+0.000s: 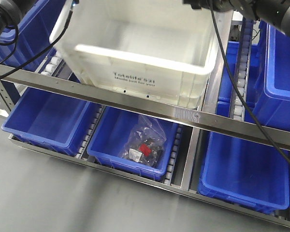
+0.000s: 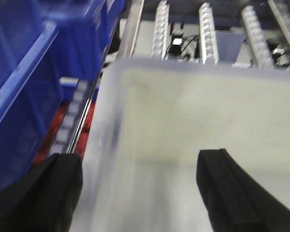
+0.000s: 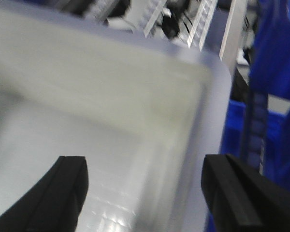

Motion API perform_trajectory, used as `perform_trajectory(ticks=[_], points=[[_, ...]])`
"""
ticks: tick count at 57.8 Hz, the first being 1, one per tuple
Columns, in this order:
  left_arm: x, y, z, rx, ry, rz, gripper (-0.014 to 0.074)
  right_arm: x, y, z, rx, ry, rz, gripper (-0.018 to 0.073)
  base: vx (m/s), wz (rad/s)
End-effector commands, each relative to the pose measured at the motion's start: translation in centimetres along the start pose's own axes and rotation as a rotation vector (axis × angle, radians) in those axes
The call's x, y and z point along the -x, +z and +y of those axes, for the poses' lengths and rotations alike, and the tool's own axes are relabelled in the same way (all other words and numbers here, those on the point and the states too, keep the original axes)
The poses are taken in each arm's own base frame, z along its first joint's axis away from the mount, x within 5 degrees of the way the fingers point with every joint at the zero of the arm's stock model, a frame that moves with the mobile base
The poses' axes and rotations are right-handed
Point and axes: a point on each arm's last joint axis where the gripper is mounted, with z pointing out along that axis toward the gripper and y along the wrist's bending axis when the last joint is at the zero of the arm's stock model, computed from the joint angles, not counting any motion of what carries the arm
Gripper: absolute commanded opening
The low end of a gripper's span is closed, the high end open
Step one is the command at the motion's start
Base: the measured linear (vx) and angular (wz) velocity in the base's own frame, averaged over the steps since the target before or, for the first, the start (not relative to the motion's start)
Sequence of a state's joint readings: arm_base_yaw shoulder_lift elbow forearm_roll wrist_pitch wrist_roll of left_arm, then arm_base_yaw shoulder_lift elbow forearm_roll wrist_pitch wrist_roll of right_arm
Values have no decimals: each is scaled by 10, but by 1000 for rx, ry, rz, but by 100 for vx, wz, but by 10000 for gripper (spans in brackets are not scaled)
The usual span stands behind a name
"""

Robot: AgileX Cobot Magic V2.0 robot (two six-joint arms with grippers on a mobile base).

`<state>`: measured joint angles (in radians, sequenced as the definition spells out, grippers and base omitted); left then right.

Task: Place moving items into box and shelve
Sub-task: 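Lower the crate onto the roller shelf and slide it farther in, then open both grippers and release the crate rims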

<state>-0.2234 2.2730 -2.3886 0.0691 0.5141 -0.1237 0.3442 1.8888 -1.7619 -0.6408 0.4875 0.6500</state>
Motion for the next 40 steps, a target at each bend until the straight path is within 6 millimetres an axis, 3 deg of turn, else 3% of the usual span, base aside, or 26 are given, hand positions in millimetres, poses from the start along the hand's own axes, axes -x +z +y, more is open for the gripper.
perform_trajectory(ticks=[1, 14, 22, 27, 34, 36, 40], points=[[51, -39, -5, -19, 3, -198, 586, 37, -32, -3, 32, -20, -162, 559, 0, 0], [49, -39, -5, -18, -8, -172, 586, 33, -32, -6, -1, -16, -120, 562, 0, 0], [50, -44, -5, -15, -31, -139, 543, 34, -35, -8, -13, -13, -111, 466, 0, 0], [53, -50, -4, -12, -32, -122, 409, 38, -41, -10, -12, -9, -125, 323, 0, 0], [56, -58, -4, -7, -33, -95, 78, 45, -52, -13, -12, -3, -149, 26, 0, 0], [56, -59, -4, -5, -32, -86, -11, 46, -54, -13, -13, -3, -153, -15, 0, 0], [58, -62, -4, -5, -35, -84, -9, 48, -57, -15, -22, -19, -164, -11, 0, 0]])
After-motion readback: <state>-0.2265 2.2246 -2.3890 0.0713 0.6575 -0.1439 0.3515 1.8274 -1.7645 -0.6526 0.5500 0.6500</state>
